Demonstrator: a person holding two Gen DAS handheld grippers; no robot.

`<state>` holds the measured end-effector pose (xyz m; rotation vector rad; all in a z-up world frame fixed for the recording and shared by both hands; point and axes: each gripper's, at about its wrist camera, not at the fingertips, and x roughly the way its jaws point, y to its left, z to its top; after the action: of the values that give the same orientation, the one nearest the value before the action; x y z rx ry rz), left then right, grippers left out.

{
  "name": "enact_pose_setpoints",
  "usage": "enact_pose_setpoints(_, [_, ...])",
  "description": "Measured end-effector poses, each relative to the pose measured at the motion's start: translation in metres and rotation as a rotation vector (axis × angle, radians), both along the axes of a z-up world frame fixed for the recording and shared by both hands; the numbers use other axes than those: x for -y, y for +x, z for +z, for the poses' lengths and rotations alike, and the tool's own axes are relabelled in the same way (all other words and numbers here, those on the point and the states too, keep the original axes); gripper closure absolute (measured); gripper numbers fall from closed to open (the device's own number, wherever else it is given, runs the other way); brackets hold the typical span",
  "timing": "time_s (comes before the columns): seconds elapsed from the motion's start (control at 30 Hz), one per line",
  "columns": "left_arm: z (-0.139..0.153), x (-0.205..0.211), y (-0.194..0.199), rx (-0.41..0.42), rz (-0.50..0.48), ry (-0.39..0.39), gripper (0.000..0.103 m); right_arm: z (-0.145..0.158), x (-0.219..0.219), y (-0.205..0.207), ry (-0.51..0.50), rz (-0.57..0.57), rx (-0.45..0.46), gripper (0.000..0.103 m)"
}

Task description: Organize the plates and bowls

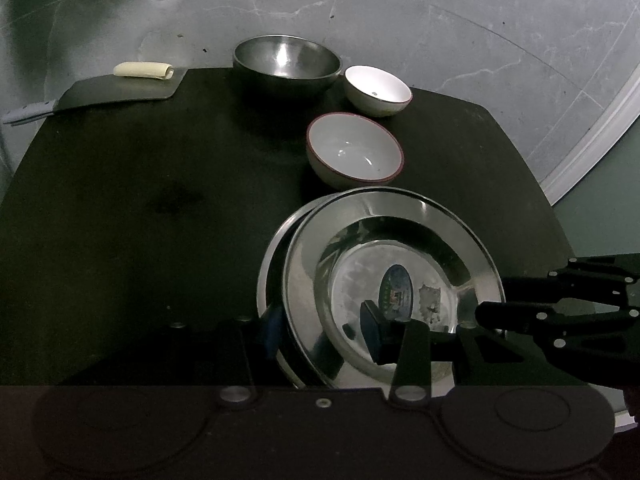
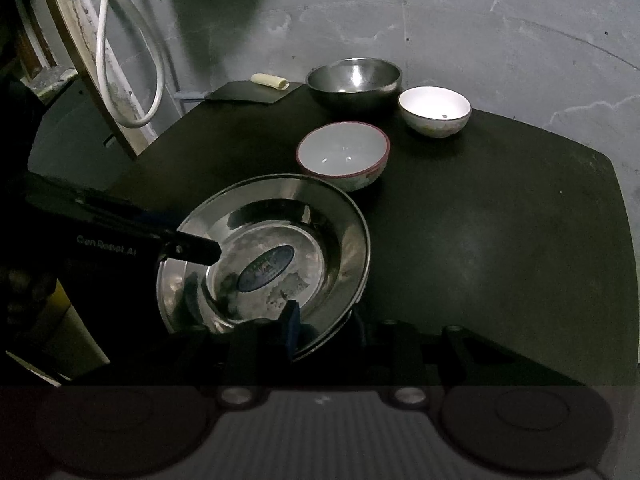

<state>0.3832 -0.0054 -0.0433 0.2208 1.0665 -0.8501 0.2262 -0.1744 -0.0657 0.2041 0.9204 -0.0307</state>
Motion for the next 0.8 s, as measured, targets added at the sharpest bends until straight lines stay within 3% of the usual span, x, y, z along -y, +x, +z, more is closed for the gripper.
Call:
enact_pose_setpoints(0.13, [0.0, 0.0, 0.0, 0.0, 0.003, -0.001, 0.059, -0.001, 0.0, 0.001, -0.004, -0.001, -0.007, 0.069])
enact_pose_setpoints(0.47, [0.007, -0.005, 0.004, 0.039, 0.03, -0.003, 0.044, -0.001, -0.004, 0.005, -0.005, 0.024, 0.002, 0.066])
enact_pose_setpoints(0.6, [0.011, -0.012, 0.006, 0.048, 0.059, -0.023, 0.03, -0.001, -0.005, 0.007, -0.004, 0.028, 0.006, 0.064])
enact_pose_setpoints(0.8, [0.016, -0.019, 0.01, 0.051, 0.101, -0.057, 0.016, -0.001, -0.005, 0.007, -0.006, 0.021, 0.005, 0.044])
